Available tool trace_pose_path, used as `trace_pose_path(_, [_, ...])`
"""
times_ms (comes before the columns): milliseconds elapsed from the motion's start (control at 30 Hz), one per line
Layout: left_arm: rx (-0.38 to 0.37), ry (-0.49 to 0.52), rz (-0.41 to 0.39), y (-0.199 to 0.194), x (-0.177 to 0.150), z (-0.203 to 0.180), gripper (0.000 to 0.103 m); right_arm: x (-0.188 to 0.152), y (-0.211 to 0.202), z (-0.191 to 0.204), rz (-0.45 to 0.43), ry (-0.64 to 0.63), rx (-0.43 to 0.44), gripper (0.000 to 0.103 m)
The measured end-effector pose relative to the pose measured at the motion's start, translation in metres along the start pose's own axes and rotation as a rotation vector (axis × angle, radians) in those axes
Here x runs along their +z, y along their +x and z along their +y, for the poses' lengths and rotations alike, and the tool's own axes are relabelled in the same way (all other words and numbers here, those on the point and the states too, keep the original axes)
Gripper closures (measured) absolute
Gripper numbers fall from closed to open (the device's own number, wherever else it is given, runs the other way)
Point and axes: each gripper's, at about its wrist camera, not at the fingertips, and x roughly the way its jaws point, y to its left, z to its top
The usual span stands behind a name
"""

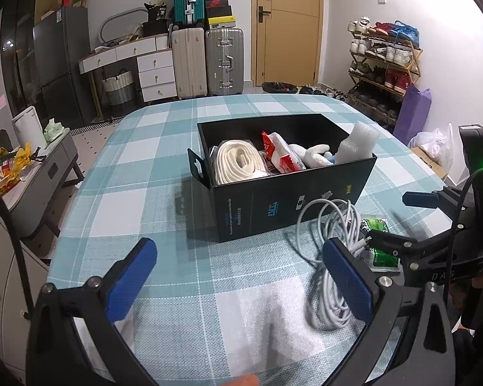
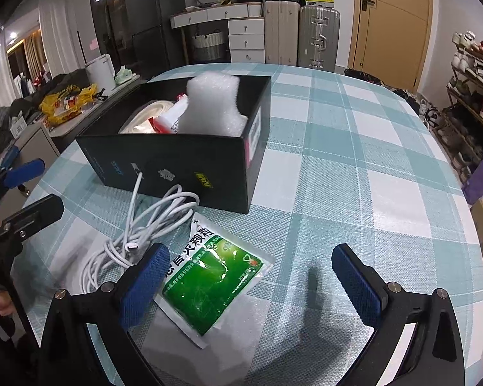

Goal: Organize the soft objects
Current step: 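Move the right gripper to the green sachet and grasp it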

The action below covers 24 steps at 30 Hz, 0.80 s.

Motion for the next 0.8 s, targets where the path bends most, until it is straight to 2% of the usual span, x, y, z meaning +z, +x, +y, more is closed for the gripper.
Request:
trace_pose_path(300, [0.001,0.013,0.015,0.005,-0.002,-0.003,0.0,-0.002,0.008,0.016,0.028,-0.048,0.013,0.001])
trace_pose_path(533, [0.001,0.022,0.031,0.009,-0.004,-0.004,0.0,-0.003,0.011,0.003,0.072,-0.036,-0.015,0.001])
trace_pose_path(800, [-0.003,0.045,0.047,0.014,-0.008,-0.01,0.0,-0.003,0.013,-0.003,0.068,-0.021,-0.017,0.001])
